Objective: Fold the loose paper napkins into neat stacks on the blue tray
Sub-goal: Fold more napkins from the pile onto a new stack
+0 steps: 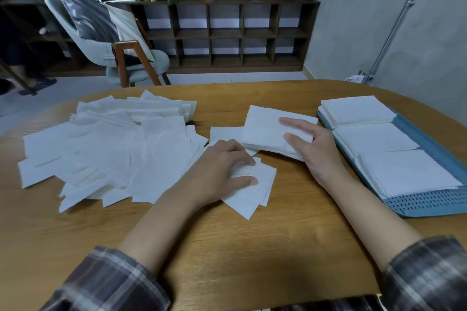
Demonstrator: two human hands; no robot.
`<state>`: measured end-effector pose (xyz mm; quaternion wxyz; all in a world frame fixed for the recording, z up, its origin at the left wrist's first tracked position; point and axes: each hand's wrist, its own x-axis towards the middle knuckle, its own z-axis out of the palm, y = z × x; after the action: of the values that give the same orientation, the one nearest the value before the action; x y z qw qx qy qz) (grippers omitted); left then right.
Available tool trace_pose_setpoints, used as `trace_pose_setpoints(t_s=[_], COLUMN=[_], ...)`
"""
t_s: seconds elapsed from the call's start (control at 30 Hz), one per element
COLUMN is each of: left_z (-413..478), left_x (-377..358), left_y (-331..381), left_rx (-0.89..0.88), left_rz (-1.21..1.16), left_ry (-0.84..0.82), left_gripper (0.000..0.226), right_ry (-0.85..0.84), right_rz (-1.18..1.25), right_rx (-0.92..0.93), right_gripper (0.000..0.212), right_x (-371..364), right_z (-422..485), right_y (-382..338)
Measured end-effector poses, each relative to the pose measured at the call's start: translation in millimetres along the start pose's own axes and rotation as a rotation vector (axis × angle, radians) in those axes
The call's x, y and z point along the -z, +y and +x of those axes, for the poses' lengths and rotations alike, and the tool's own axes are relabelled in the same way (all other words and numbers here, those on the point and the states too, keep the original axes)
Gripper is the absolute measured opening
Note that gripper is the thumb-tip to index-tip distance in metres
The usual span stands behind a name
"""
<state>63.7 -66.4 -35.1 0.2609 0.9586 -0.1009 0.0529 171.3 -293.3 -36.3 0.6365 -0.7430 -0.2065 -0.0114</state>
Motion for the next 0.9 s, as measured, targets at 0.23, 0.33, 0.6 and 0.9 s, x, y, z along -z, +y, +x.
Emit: trace_pose_setpoints(t_s=[0.23, 0.33, 0.6, 0.9], left_z=[6, -2, 0, -2], left_x=[-8, -7, -11, 1], left_y=[10, 3, 7, 14], left_rx=[-0.100, -0.147, -0.233, -0.070], left_rz=[0.076, 0.001, -0.032, -0.336], left_ry=[-0.058, -0.041, 0.042, 0.365], left_gripper=[0.073, 0.062, 0.014, 0.004], right_ry=[0.070, 0.045, -0.008, -0.026], right_rz=[0.023, 0.010, -0.019, -0.043], right_rx=[-0.010, -0.022, -0.013, 0.016], right_gripper=[0.033, 0.032, 0.033, 0.034], right_x=[-5, -5, -3, -4], right_z=[9, 10, 14, 14], right_y=[2, 8, 10, 5])
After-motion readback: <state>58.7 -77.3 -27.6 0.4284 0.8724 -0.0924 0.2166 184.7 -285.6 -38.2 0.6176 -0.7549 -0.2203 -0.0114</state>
